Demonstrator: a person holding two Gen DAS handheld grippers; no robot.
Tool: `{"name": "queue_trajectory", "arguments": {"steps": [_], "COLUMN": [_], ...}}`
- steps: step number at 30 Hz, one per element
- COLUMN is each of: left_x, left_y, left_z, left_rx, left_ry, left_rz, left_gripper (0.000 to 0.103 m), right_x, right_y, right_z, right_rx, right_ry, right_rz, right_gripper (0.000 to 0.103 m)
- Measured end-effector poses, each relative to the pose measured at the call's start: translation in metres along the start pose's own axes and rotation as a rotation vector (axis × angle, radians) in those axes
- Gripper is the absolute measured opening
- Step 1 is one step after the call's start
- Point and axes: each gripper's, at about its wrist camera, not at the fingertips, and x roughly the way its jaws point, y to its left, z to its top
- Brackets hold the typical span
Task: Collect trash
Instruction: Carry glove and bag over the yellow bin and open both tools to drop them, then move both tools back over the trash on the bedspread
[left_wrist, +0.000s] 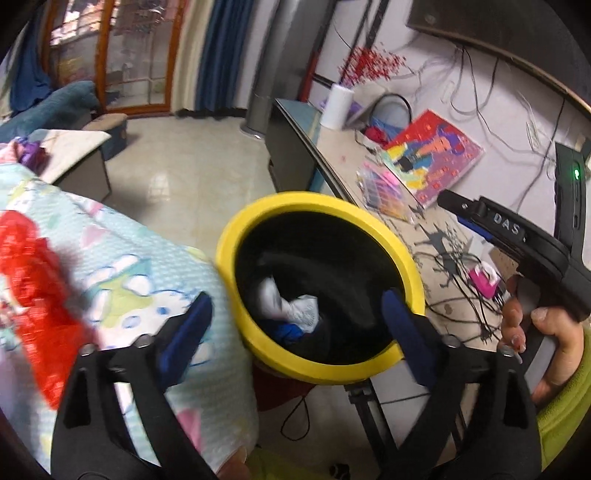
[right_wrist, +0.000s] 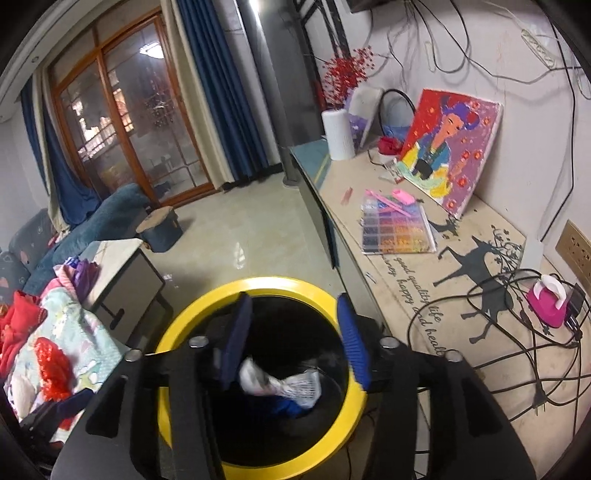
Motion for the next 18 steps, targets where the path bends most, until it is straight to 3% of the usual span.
{"name": "queue_trajectory", "arguments": {"steps": [8, 18], "left_x": [-0.053, -0.103], "left_y": [0.025, 0.052], "left_z": [0.002, -0.009], "left_rx": [-0.059, -0.103], "left_ry": [-0.116, -0.217], "left_rz": [0.1, 0.21], "left_gripper": [0.092, 0.092], "right_x": [-0.031, -0.062], "right_y": [0.04, 0.092], "right_z": [0.0, -0.007], "right_rx": [-0.07, -0.181], "right_ry": [-0.052, -0.074], "right_rz": [0.085, 0.191], "right_gripper": [0.069, 0.073]}}
